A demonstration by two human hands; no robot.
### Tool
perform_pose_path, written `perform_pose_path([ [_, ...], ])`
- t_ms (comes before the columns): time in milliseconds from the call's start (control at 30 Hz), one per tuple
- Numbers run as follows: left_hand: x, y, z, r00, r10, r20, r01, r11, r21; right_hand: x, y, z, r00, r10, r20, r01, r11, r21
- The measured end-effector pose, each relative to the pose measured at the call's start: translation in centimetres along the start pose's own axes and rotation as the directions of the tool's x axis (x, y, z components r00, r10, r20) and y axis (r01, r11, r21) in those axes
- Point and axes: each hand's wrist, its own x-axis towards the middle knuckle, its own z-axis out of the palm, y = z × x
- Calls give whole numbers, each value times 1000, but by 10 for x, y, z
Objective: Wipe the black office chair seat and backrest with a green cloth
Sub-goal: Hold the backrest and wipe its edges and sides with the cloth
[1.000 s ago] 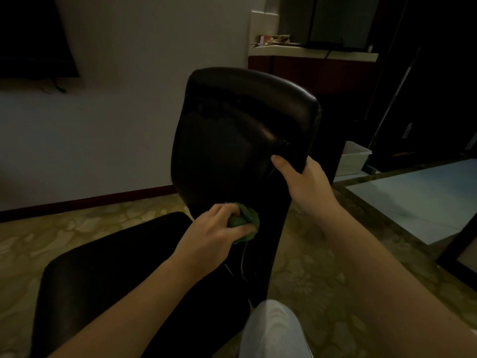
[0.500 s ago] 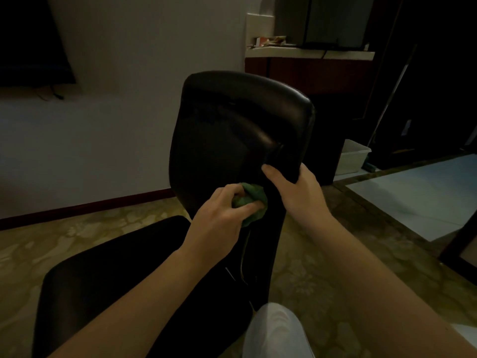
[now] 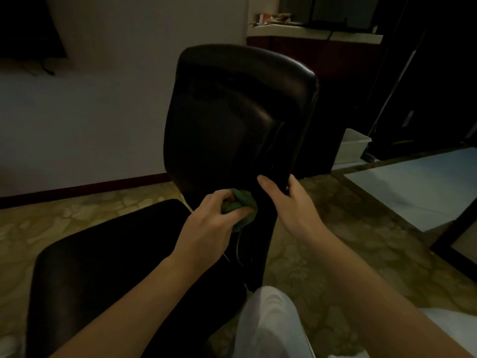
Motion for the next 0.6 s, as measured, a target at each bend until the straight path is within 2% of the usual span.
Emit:
perform_pose_path([
  [267, 13, -2, -7, 999, 35, 8, -35, 999, 41, 12, -7, -1, 999, 40, 32, -39, 998, -48],
  [600, -18, 0, 15, 997, -61, 52, 58, 997, 55, 13, 2, 1, 999, 8, 48, -2, 993, -115],
])
